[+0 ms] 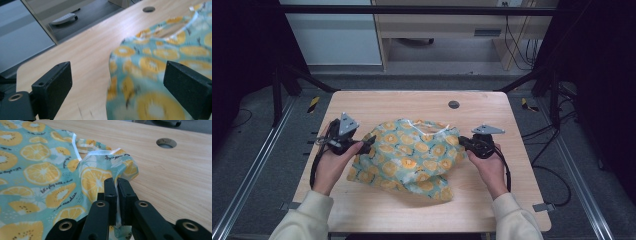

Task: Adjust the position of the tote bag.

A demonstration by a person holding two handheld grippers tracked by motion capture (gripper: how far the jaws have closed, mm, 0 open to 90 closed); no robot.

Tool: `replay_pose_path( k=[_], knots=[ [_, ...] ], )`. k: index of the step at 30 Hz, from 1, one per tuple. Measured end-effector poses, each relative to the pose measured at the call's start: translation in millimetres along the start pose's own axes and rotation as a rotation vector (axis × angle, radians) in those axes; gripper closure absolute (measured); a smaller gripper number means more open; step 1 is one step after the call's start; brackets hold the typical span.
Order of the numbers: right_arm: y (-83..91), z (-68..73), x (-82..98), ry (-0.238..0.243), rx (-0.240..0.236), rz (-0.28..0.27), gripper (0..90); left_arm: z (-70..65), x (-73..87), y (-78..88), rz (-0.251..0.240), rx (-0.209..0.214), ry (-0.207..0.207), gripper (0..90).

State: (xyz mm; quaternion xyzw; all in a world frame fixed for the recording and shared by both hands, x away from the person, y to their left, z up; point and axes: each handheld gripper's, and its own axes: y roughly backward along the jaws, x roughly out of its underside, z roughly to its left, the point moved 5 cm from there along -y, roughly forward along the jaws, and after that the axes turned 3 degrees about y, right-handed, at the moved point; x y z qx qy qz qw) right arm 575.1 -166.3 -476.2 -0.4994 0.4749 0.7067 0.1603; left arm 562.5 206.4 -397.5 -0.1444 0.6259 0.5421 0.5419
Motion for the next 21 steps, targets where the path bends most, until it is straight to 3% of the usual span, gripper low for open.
replay_pose_path(
  k=[1,3,5,6,8,10,16,17,20,21],
  knots=[
    [0.0,0.0,0.0,0.0,0.0,0.0,86.5,0.0,0.0,0.0,0.0,0.0,0.0,8.0],
    [1.6,3.1,-2.3,0.011,-0.007,-0.01,86.4,1.4,-7.3,-12.3,0.047,0.024,0.02,8.0],
    [2.1,5.7,-3.9,0.033,-0.009,-0.013,86.1,3.3,-9.3,-22.0,0.079,0.015,0.018,9.2],
    [2.4,6.1,-4.5,0.044,-0.011,-0.011,86.2,3.0,-9.1,-32.1,0.117,0.04,0.025,9.2],
    [4.2,7.5,-6.8,0.054,-0.015,-0.017,86.7,1.0,-8.7,-39.2,0.115,0.075,0.034,9.4],
    [6.2,8.2,-9.5,0.069,-0.012,-0.019,87.6,0.1,-7.3,-41.8,0.123,0.082,0.033,9.5],
    [12.6,6.9,-18.0,0.074,0.002,-0.058,89.3,-0.2,7.7,-51.7,0.205,0.097,0.033,10.4],
    [16.7,6.5,-20.6,0.076,0.005,-0.07,89.5,-0.8,13.6,-52.9,0.235,0.106,0.026,15.6],
    [21.8,4.9,-24.0,0.078,0.009,-0.093,89.6,0.0,18.0,-52.5,0.229,0.099,0.041,27.2],
    [23.1,4.1,-25.0,0.073,0.01,-0.096,89.6,-0.7,23.5,-53.0,0.257,0.11,0.029,32.9]
  ],
)
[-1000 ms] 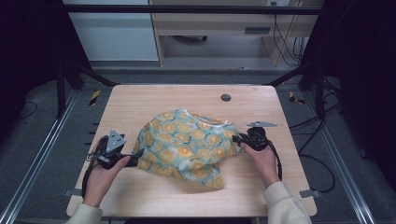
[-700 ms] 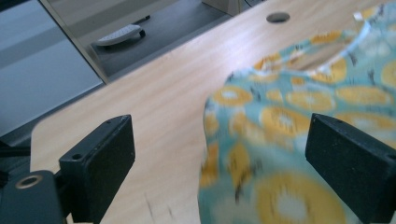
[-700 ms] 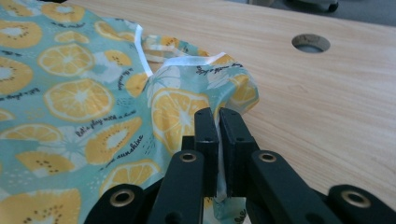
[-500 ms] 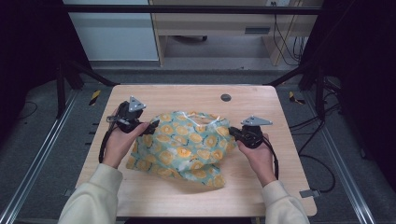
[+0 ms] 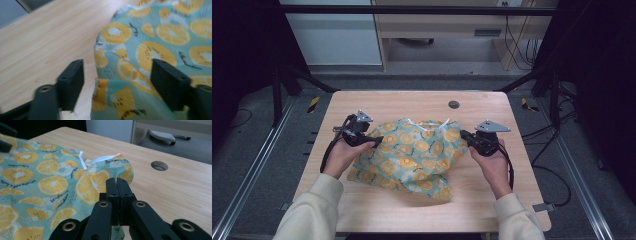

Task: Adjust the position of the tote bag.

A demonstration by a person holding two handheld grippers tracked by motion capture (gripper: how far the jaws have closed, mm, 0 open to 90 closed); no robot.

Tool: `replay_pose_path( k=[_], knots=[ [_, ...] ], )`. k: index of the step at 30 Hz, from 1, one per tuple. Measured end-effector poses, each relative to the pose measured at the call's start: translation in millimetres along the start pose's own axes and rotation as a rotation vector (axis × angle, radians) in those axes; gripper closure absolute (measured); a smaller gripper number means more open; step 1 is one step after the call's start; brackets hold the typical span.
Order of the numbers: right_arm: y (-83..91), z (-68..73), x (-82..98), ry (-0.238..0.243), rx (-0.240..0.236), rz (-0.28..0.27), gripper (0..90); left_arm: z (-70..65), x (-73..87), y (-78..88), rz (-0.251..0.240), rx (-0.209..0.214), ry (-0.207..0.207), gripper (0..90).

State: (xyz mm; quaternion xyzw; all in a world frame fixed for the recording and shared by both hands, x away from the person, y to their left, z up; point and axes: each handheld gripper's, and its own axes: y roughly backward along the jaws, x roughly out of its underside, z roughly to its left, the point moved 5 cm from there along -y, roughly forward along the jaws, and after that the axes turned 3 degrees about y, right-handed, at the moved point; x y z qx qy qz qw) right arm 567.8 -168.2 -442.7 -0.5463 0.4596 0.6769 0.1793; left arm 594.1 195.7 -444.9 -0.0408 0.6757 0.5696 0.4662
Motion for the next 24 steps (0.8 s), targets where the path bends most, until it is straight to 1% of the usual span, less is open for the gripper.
replay_pose_path(
  k=[1,2,3,4,5,6,8,10,11,13,17,20,21,23,24],
  knots=[
    [0.0,0.0,0.0,0.0,0.0,0.0,89.6,0.0,0.0,0.0,0.0,0.0,0.0,38.0],
    [2.0,-1.6,-1.6,-0.007,0.002,-0.009,89.6,0.2,2.6,-1.4,0.012,0.0,0.0,42.5],
    [3.2,-2.2,-2.0,-0.01,0.004,-0.01,89.7,0.5,7.5,-3.7,0.032,0.005,0.011,47.5],
    [4.3,-2.6,-2.8,-0.009,0.005,-0.014,89.6,0.0,9.8,-4.7,0.038,0.015,0.013,53.6],
    [5.4,-2.7,-3.6,-0.007,0.004,-0.015,89.7,0.0,9.8,-4.7,0.038,0.015,0.013,58.1],
    [6.5,-2.7,-4.8,-0.008,0.007,-0.019,89.7,-1.1,14.4,-7.0,0.053,0.027,0.012,62.7],
    [8.2,-3.2,-6.9,-0.005,0.006,-0.026,89.8,-1.9,18.3,-8.5,0.058,0.034,0.014,71.1],
    [9.1,-3.4,-8.3,-0.006,0.008,-0.03,89.8,-1.9,19.6,-8.2,0.056,0.031,0.011,78.3],
    [9.4,-3.5,-8.5,-0.007,0.008,-0.029,89.8,-1.8,21.2,-6.9,0.044,0.031,0.007,81.4],
    [9.5,-4.0,-7.9,-0.006,0.009,-0.022,89.9,-1.6,22.6,-5.6,0.036,0.032,0.003,85.1],
    [8.5,-5.7,-5.5,-0.009,0.011,-0.01,89.9,0.3,23.7,-2.2,0.019,0.025,0.0,87.6],
    [7.5,-7.2,-1.3,-0.015,0.011,0.019,90.0,2.7,24.5,3.2,-0.014,0.035,0.017,89.0],
    [7.1,-7.2,-0.2,-0.025,0.008,0.023,90.0,3.5,25.3,4.2,-0.019,0.034,0.021,89.3],
    [6.4,-7.7,0.9,-0.026,0.004,0.025,90.0,4.1,27.3,5.7,-0.031,0.038,0.026,89.6],
    [6.9,-6.8,0.1,-0.022,0.004,0.023,90.0,4.3,28.1,6.4,-0.035,0.033,0.023,89.9]
  ],
)
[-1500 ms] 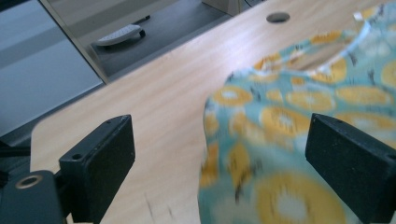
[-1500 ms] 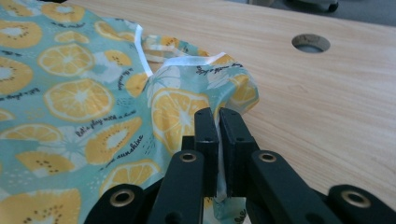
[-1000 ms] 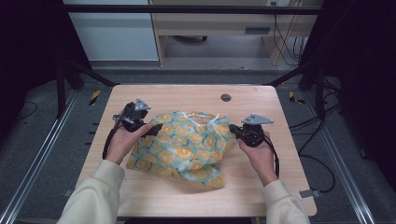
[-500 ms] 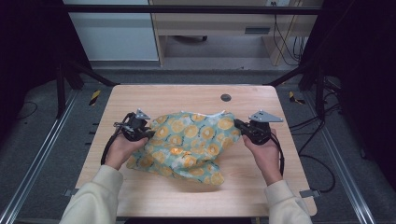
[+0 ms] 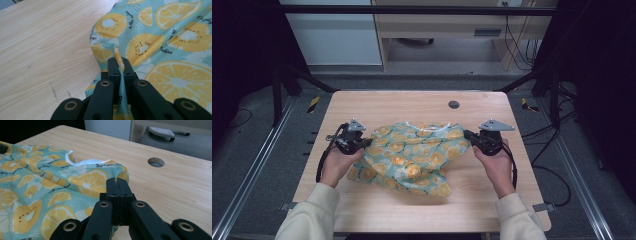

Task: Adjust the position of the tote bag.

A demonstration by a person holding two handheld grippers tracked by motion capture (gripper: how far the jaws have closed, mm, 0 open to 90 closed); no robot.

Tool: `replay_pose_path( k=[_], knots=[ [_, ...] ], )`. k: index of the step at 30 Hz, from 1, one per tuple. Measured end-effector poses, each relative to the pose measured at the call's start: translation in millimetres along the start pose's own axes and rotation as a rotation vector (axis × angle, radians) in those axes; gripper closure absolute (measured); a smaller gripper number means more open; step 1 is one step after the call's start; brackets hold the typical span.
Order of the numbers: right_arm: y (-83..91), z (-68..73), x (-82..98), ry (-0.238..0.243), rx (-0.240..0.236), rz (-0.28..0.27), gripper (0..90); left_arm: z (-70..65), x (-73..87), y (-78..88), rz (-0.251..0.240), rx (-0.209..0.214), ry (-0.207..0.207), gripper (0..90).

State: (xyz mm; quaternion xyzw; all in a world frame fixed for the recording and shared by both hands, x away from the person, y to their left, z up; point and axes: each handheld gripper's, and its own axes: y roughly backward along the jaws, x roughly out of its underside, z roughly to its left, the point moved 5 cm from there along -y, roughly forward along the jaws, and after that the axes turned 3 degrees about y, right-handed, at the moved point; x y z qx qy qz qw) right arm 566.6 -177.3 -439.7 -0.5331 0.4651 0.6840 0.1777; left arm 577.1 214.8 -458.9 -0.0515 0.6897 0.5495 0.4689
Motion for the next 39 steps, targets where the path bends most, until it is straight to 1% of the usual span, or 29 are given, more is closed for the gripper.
replay_pose_path(
  k=[5,8,10,11,12,13,14,15,16,17,19,20,21,22,23,24,25,26,27,28,29,30,31,32,34,36,39],
  knots=[
    [3.5,1.1,-5.4,0.01,0.002,-0.026,90.0,-1.3,1.3,5.5,-0.025,-0.005,-0.004,90.0],
    [5.4,1.1,-6.9,0.012,0.004,-0.034,90.0,-2.0,1.9,7.2,-0.025,-0.001,-0.007,90.0],
    [6.0,1.3,-8.3,-0.006,-0.01,-0.041,90.0,-2.9,2.4,9.9,-0.036,-0.005,-0.009,90.0],
    [5.9,1.4,-9.7,-0.012,-0.013,-0.047,90.0,-3.1,3.3,13.9,-0.051,-0.016,-0.016,90.0],
    [5.9,1.7,-11.3,-0.009,-0.015,-0.049,90.0,-2.7,3.8,16.3,-0.061,-0.017,-0.012,90.0],
    [5.9,1.7,-11.3,-0.009,-0.015,-0.049,90.0,-2.7,3.8,16.3,-0.061,-0.017,-0.012,90.0],
    [6.0,2.9,-14.7,-0.007,-0.012,-0.057,90.0,-2.3,4.6,21.1,-0.083,-0.015,0.0,90.0],
    [6.0,3.5,-16.2,-0.005,-0.01,-0.06,90.0,-2.3,4.6,21.1,-0.083,-0.015,0.0,90.0],
    [6.5,3.9,-17.2,-0.002,-0.012,-0.064,90.0,-2.0,5.2,25.8,-0.101,-0.017,0.005,90.0],
    [7.1,4.6,-17.8,-0.002,-0.013,-0.069,90.0,-2.0,5.2,25.8,-0.101,-0.017,0.005,90.0],
    [8.0,5.5,-18.2,0.001,-0.014,-0.072,90.0,-1.6,5.5,30.7,-0.127,-0.019,0.021,90.0],
    [10.1,7.8,-19.4,-0.001,-0.02,-0.085,90.0,-2.3,7.4,34.5,-0.134,-0.022,0.018,90.0],
    [11.4,8.6,-20.4,0.001,-0.023,-0.091,90.0,-2.8,8.8,35.9,-0.145,-0.017,0.023,90.0],
    [11.4,8.6,-20.4,0.001,-0.023,-0.091,90.0,-2.8,8.8,35.9,-0.145,-0.017,0.023,90.0],
    [14.8,9.3,-22.9,0.007,-0.024,-0.104,90.0,-4.8,11.7,38.2,-0.166,-0.006,0.042,90.0],
    [16.5,9.9,-24.6,0.005,-0.023,-0.111,90.0,-5.3,12.7,39.7,-0.181,-0.005,0.047,90.0],
    [16.5,9.9,-24.6,0.005,-0.023,-0.111,90.0,-5.3,12.7,39.7,-0.181,-0.005,0.047,90.0],
    [20.0,10.6,-27.9,0.01,-0.025,-0.124,90.0,-5.9,13.6,41.5,-0.198,-0.004,0.055,90.0],
    [22.1,11.4,-29.7,0.016,-0.024,-0.13,90.0,-6.8,14.4,45.2,-0.226,-0.003,0.069,90.0],
    [22.1,11.4,-29.7,0.016,-0.024,-0.13,90.0,-6.8,14.4,45.2,-0.226,-0.003,0.069,90.0],
    [23.5,12.0,-30.4,0.017,-0.022,-0.134,90.0,-6.7,14.4,47.3,-0.226,-0.007,0.057,90.0],
    [27.3,14.7,-30.2,0.018,-0.025,-0.146,90.0,-7.2,15.1,49.9,-0.236,-0.013,0.06,90.0],
    [27.3,14.7,-30.2,0.018,-0.025,-0.146,90.0,-8.3,16.4,52.8,-0.247,-0.008,0.067,90.0],
    [31.6,17.9,-28.3,0.014,-0.028,-0.152,90.0,-11.2,19.2,57.3,-0.256,-0.01,0.062,90.0],
    [34.3,19.1,-27.8,0.015,-0.029,-0.154,90.0,-12.8,19.9,59.1,-0.262,-0.01,0.059,90.0],
    [42.2,21.5,-27.9,0.013,-0.031,-0.166,90.0,-15.7,20.1,62.4,-0.276,-0.012,0.058,90.0],
    [43.8,24.4,-23.9,0.005,-0.036,-0.169,90.0,-17.3,20.8,67.0,-0.284,-0.017,0.057,90.0]
  ],
)
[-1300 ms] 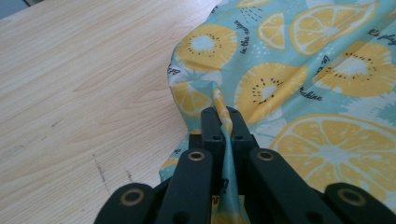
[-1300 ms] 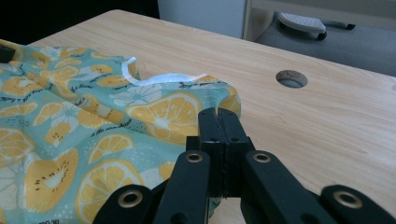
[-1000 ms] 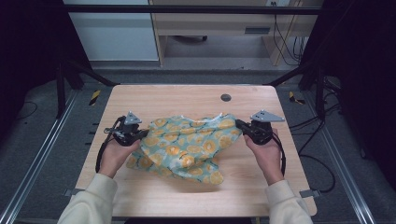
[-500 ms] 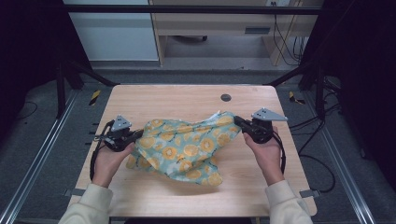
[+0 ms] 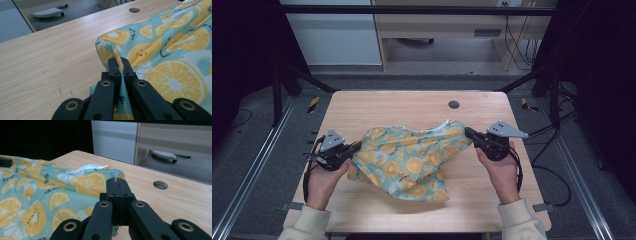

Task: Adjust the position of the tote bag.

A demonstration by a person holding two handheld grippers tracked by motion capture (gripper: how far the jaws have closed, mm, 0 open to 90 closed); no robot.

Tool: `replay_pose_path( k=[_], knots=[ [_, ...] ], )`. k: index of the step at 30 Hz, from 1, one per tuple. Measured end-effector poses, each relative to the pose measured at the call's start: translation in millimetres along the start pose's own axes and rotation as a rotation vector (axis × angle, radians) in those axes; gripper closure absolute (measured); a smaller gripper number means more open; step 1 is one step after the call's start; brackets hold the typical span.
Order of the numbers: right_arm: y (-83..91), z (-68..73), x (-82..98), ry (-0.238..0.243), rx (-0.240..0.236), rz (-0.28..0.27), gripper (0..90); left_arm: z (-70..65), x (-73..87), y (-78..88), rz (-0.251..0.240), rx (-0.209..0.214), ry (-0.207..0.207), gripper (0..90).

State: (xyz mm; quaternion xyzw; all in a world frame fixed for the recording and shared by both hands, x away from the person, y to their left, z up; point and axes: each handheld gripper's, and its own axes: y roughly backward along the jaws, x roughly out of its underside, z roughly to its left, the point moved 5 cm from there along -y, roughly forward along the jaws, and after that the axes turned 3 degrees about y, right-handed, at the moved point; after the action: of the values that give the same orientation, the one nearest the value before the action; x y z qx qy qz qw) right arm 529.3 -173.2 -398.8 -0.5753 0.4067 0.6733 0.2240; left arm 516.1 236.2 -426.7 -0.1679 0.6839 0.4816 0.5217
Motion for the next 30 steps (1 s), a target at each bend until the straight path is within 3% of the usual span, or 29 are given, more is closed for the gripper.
replay_pose_path(
  k=[10,11,30],
  knots=[
    [7.8,0.5,-6.1,-0.016,-0.01,-0.029,90.0,-7.8,-2.6,11.4,-0.042,-0.002,-0.009,90.0],
    [11.2,1.4,-9.7,-0.007,-0.007,-0.039,90.0,-9.8,-2.4,13.0,-0.043,-0.002,-0.025,90.0],
    [31.4,14.2,-23.8,0.026,-0.016,-0.088,90.0,-19.7,-0.8,38.1,-0.102,0.005,-0.039,90.0]
  ],
)
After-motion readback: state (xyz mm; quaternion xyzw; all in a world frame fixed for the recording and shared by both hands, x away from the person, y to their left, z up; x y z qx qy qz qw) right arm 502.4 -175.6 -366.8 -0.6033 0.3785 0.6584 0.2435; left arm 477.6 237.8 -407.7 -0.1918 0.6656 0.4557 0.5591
